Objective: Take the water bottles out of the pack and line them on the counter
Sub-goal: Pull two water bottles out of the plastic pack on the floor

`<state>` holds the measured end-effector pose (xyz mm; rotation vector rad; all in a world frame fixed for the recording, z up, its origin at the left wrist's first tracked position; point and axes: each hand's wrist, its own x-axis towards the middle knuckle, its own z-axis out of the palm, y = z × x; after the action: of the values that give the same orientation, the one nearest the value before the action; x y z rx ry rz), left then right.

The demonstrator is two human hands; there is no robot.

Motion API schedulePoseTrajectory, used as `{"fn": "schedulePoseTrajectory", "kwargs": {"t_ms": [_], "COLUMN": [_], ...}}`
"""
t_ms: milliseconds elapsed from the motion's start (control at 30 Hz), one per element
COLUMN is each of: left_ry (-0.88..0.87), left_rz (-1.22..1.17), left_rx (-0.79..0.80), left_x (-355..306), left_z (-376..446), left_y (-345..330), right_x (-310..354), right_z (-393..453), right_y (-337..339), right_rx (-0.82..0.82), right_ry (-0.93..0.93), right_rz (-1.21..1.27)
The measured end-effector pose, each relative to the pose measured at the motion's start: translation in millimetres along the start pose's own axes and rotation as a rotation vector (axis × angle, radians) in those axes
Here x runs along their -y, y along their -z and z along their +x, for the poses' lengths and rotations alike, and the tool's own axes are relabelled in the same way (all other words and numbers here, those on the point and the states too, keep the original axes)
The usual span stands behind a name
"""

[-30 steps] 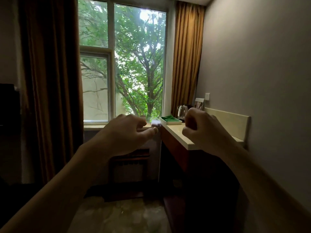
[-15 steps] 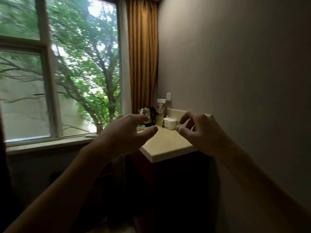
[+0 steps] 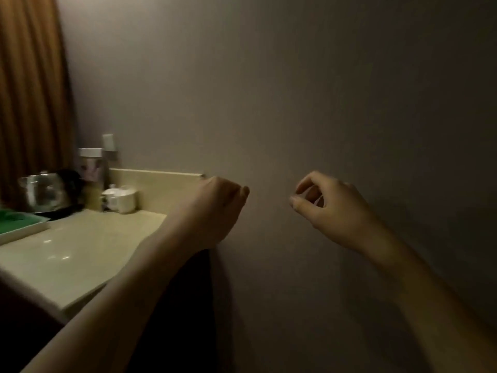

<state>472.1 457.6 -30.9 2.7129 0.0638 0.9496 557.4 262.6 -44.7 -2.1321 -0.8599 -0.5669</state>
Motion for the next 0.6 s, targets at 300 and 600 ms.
{"fn": "schedulePoseTrajectory", "kwargs": {"t_ms": [300, 600], "left_ry": [-0.243, -0.285], "left_rz": [-0.175, -0.333], "left_rx": [0.052, 0.31], "left_x": [-1.7, -21.2], "left_z": [82.8, 101.4], "left_y": [-87.1, -184.6], "right_x": [-59.4, -126.2], "right_z": [28.4, 0.7], "right_y": [3.6, -7.7], "right_rx": [-0.151, -0.138], "right_ry": [-0.201, -0.42], "right_rz": [-0.183, -0.229]}}
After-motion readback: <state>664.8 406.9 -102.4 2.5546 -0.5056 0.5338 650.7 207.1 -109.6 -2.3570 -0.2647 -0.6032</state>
